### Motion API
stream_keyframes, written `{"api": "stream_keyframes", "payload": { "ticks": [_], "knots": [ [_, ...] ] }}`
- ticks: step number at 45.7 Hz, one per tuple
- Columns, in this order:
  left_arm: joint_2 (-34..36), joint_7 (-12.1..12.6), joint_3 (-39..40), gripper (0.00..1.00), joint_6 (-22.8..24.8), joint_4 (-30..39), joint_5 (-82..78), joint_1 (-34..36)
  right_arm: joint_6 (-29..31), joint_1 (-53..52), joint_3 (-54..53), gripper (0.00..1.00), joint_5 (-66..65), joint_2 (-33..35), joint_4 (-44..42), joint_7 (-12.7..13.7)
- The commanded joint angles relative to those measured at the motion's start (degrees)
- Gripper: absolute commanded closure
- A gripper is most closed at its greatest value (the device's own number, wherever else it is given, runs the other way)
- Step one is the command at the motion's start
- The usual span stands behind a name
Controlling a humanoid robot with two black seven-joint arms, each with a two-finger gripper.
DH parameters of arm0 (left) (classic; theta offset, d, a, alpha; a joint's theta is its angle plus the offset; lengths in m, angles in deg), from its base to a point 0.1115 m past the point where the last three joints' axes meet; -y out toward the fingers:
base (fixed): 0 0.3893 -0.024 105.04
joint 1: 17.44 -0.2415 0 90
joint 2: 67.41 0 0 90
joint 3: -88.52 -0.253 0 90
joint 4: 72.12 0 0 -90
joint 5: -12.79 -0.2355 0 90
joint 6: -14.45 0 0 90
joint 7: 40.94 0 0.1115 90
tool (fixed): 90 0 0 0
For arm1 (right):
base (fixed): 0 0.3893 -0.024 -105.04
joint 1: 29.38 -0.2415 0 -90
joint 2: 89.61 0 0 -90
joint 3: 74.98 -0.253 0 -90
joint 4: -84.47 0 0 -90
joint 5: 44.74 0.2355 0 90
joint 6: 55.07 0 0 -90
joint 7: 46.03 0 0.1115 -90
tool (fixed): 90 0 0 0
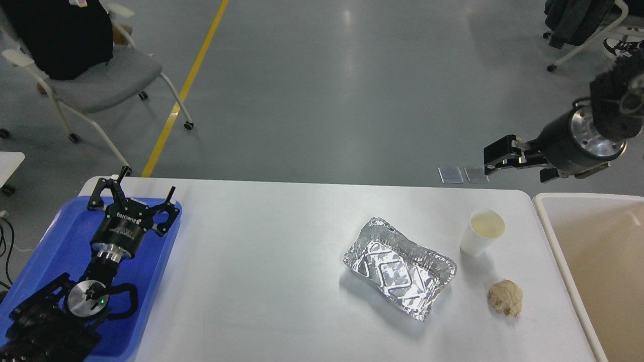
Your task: Tidy desktop
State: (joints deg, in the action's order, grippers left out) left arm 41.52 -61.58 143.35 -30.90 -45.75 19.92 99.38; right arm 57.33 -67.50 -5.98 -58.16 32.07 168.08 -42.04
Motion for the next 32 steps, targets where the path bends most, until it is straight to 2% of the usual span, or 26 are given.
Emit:
{"api": "stream_keyframes", "payload": {
  "ticks": [1, 18, 32],
  "knots": [
    [0.1, 0.0, 0.2, 0.01, 0.0, 0.0, 0.0, -0.1, 7.5, -10.0, 4.8, 0.00, -2.7, -5.6, 3.5, 0.0],
    [0.1, 0.0, 0.4, 0.01, 0.0, 0.0, 0.0, -0.2, 22.6, -17.1, 2.0, 0.00, -7.4, -7.0, 3.6, 0.0],
    [0.0, 0.0, 0.5, 0.01, 0.0, 0.0, 0.0, -0.1, 22.6, -15.2, -2.1, 0.00, -7.1, -8.4, 3.1, 0.0]
  ]
}}
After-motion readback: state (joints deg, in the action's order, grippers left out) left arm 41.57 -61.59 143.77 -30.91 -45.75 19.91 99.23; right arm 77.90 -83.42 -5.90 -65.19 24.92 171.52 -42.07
